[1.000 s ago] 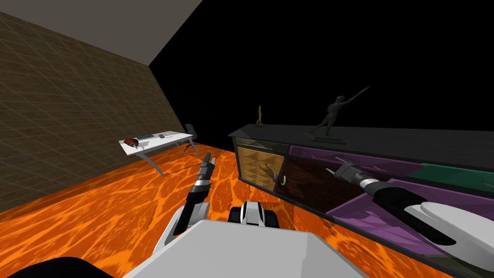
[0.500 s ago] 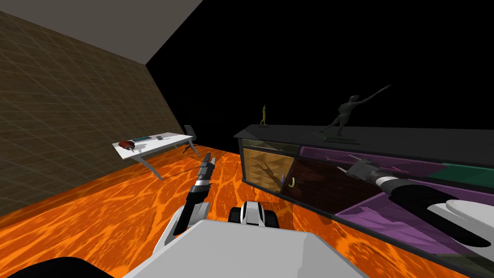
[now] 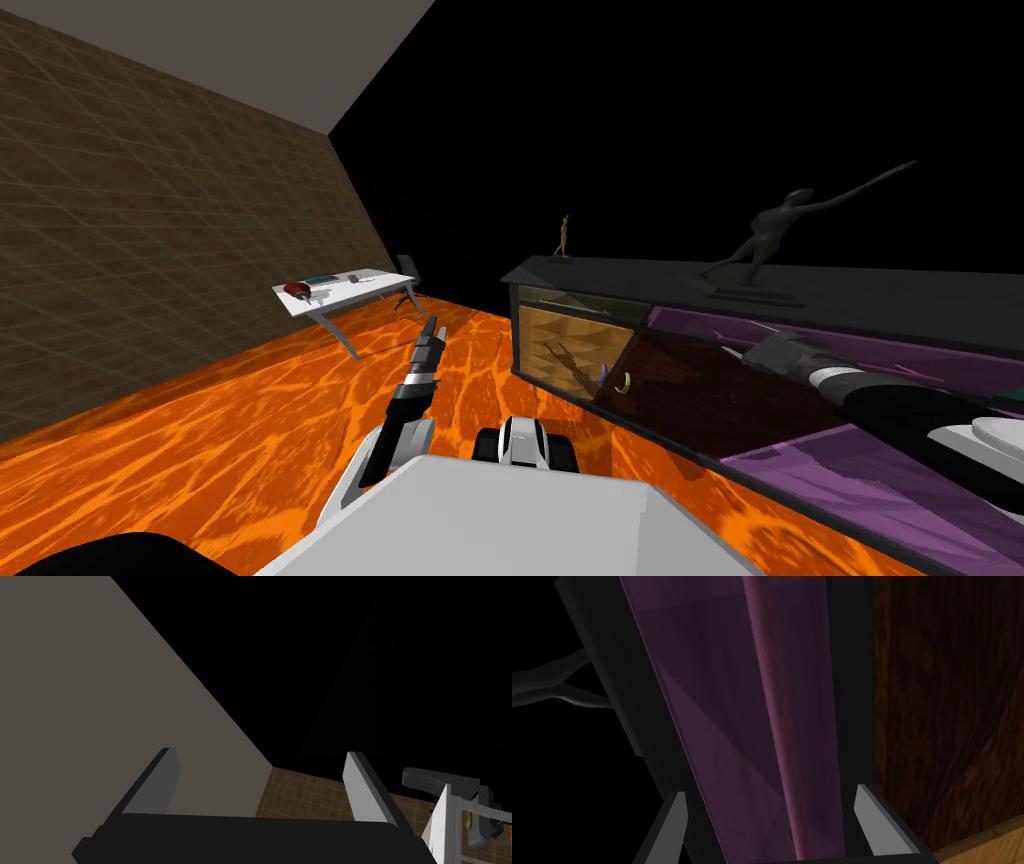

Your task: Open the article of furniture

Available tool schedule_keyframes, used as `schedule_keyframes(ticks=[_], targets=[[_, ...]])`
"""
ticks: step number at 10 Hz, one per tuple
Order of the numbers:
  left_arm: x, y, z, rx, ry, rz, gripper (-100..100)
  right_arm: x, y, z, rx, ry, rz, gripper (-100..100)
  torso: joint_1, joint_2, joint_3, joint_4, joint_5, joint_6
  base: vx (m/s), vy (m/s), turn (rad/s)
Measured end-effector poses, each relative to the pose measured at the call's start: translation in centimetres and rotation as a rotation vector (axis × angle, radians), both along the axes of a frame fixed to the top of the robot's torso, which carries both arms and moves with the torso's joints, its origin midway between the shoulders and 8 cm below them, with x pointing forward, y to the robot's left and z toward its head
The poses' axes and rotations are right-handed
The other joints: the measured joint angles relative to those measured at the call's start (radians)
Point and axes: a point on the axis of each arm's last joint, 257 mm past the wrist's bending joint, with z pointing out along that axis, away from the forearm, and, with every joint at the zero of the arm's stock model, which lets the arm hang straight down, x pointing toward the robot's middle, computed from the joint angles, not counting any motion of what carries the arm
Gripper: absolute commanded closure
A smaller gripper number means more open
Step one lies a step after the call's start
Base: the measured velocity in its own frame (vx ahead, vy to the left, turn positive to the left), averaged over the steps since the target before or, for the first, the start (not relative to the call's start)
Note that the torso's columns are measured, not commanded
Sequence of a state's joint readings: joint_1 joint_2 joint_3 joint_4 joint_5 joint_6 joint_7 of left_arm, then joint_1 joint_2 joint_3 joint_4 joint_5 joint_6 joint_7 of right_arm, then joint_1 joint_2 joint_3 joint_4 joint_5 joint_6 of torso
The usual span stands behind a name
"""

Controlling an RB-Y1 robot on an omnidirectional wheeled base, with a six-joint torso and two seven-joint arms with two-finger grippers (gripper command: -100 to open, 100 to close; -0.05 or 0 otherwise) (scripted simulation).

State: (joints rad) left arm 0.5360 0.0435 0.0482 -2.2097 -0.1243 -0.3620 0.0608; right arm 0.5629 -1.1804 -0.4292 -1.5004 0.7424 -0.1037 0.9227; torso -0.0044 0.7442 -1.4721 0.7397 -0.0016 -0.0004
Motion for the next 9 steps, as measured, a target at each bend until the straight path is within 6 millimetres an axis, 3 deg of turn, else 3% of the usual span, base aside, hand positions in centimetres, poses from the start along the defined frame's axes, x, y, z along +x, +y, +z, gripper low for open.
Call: schedule_keyframes(ticks=[3, 9], targets=[[0.0, 0.0, 0.0, 0.000, 0.000, 0.000, 0, -2.3, -3.9, 0.2, -0.006, -0.002, -0.084, -100, 0.005, -0.010, -0.006, -0.003, 0.002, 0.000, -0.105, 0.000, 0.211], [0.0, 0.0, 0.0, 0.000, 0.000, 0.000, 0, -6.7, -11.3, 0.2, -0.007, 0.004, -0.254, -100, 0.004, -0.005, -0.003, -0.001, 0.002, -0.001, -0.120, 0.025, 0.316]])
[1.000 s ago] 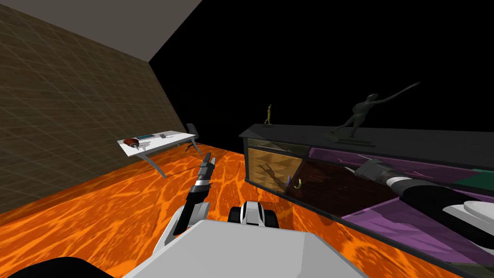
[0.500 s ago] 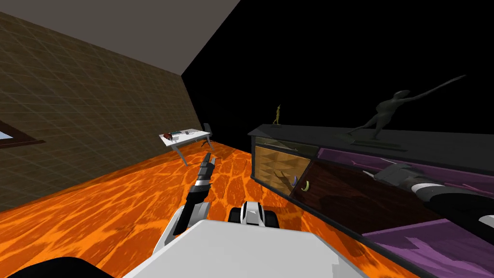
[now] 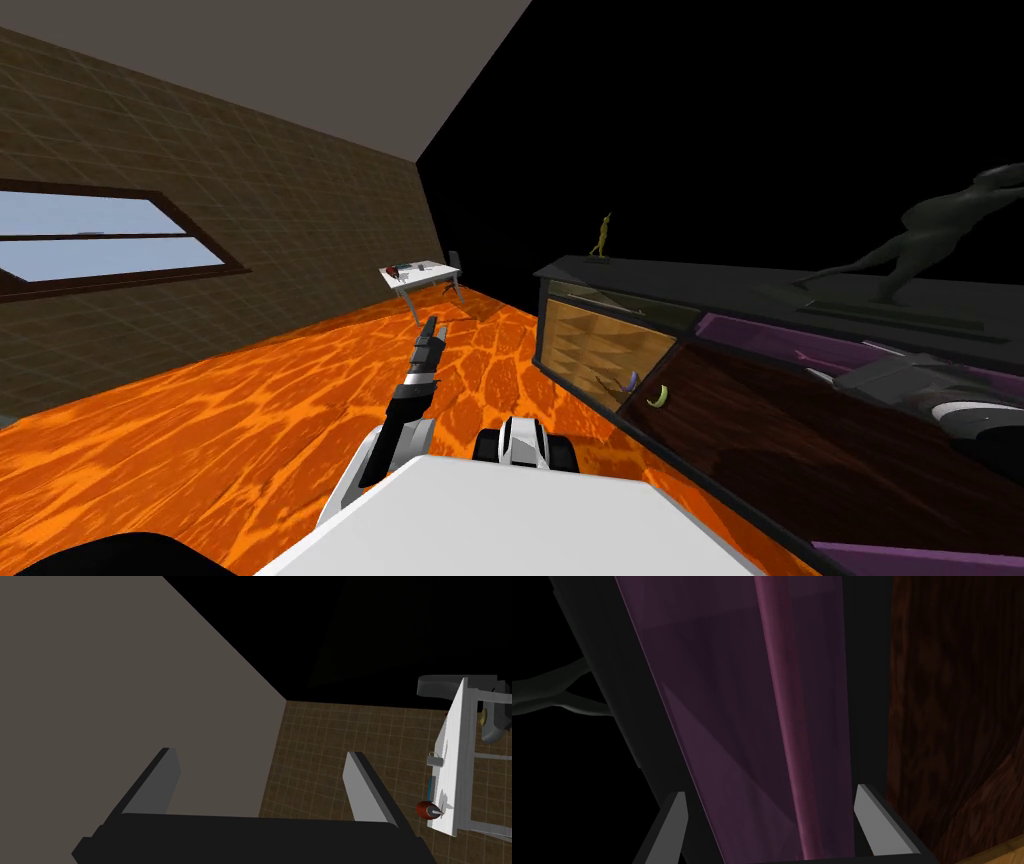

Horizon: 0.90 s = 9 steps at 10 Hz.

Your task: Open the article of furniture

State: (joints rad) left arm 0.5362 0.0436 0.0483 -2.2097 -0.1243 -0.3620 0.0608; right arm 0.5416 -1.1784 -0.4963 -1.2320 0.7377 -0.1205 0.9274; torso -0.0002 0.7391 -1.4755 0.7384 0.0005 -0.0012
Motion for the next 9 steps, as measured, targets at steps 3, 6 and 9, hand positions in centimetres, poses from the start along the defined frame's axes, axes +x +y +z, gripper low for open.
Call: schedule_keyframes(ticks=[3, 6, 9], targets=[[0.0, 0.0, 0.0, 0.000, 0.000, 0.000, 0, -3.8, -3.9, -0.2, 0.004, -0.006, -0.103, -100, -0.001, -0.003, -0.002, -0.001, 0.000, 0.002, -0.104, 0.046, 0.223], [0.0, 0.0, 0.0, 0.001, 0.001, 0.001, 0, -2.2, -1.8, -0.8, 0.013, 0.005, -0.048, 100, -0.001, -0.005, -0.004, 0.001, 0.006, 0.010, 0.132, -0.032, -0.381], [0.0, 0.0, 0.0, 0.001, 0.001, 0.001, 0, 1.1, 2.6, -1.1, 0.009, 0.011, 0.060, 100, -0.006, 0.004, 0.002, 0.003, 0.002, 0.007, 0.171, -0.044, -0.349]])
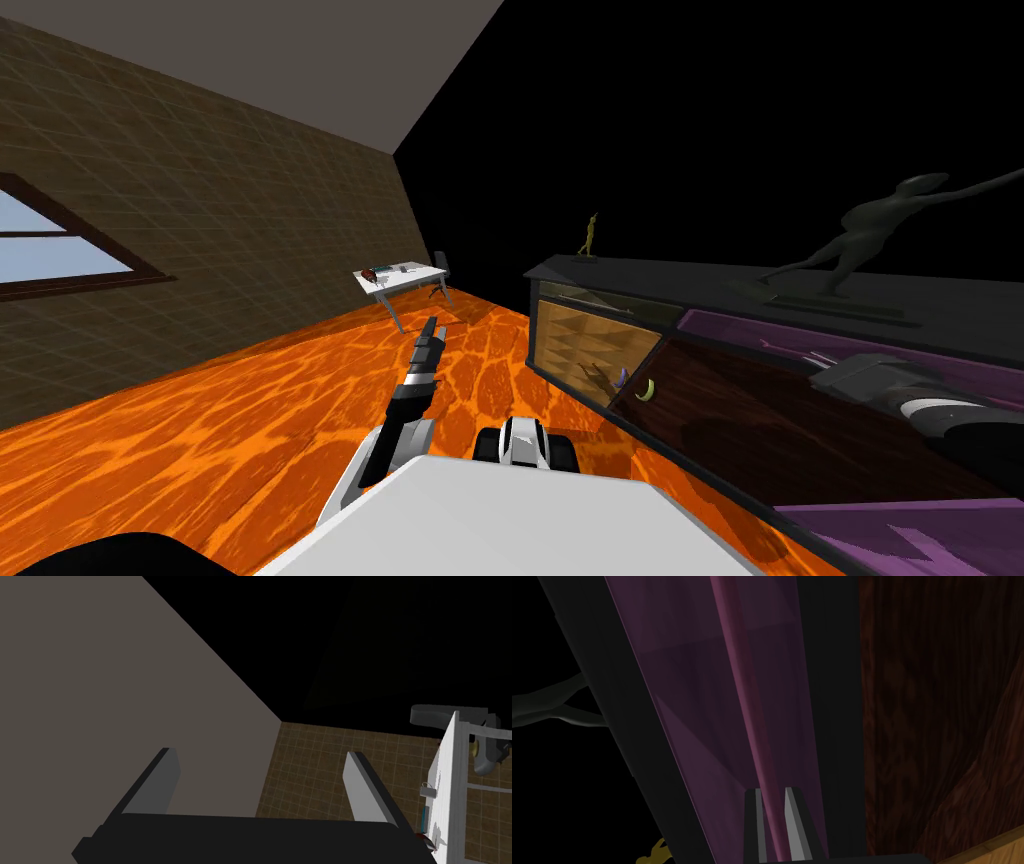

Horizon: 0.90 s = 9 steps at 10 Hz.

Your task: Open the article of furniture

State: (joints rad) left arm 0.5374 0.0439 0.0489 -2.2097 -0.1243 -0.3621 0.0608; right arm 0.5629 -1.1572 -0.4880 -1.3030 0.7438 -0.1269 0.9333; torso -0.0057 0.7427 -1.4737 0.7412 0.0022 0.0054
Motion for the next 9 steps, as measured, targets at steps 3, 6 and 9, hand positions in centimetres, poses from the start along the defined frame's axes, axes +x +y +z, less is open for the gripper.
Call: schedule_keyframes(ticks=[3, 6, 9], targets=[[0.0, 0.0, 0.0, 0.000, 0.000, 0.000, 0, 2.4, 3.1, 0.5, -0.002, -0.005, 0.074, 100, 0.005, 0.002, 0.001, 0.000, 0.001, -0.002, 0.072, -0.020, -0.211], [0.0, 0.0, 0.0, 0.000, 0.000, 0.000, 0, 4.3, 6.6, 0.5, -0.001, -0.006, 0.149, 100, 0.006, -0.002, -0.001, 0.000, 0.001, 0.001, 0.111, -0.001, -0.296], [0.0, 0.0, 0.0, 0.000, 0.000, 0.000, 0, 6.0, 10.5, 0.3, 0.006, -0.011, 0.227, 100, 0.005, -0.001, 0.000, -0.001, -0.001, -0.004, 0.091, -0.004, -0.190]])
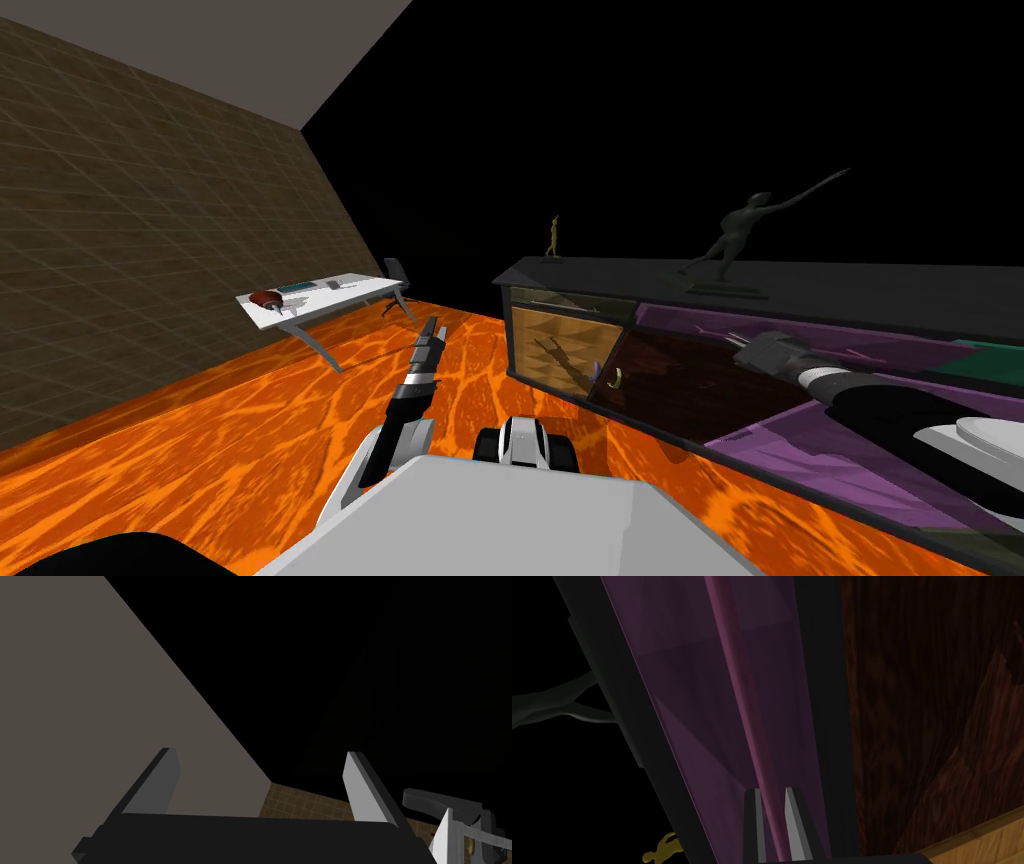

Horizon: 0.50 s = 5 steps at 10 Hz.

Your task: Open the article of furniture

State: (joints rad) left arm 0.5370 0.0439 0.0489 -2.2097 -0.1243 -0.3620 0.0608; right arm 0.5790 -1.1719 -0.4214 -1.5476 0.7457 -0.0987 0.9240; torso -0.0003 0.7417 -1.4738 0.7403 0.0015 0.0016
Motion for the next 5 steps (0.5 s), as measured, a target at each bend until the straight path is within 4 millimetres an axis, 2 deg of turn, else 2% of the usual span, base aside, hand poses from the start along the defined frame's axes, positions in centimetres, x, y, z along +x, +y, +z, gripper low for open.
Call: schedule_keyframes(ticks=[4, 5], targets=[[0.0, 0.0, 0.0, 0.000, -0.001, 0.000, 0, 0.8, 1.3, 0.9, -0.005, -0.012, 0.035, 100, 0.008, 0.003, 0.002, 0.001, 0.002, -0.003, -0.136, 0.064, -0.067], [0.0, 0.0, 0.0, 0.000, -0.001, 0.000, 0, 0.8, 1.6, 1.0, -0.004, -0.013, 0.045, 100, 0.010, -0.001, -0.001, 0.001, 0.005, -0.004, -0.065, 0.030, -0.028]])
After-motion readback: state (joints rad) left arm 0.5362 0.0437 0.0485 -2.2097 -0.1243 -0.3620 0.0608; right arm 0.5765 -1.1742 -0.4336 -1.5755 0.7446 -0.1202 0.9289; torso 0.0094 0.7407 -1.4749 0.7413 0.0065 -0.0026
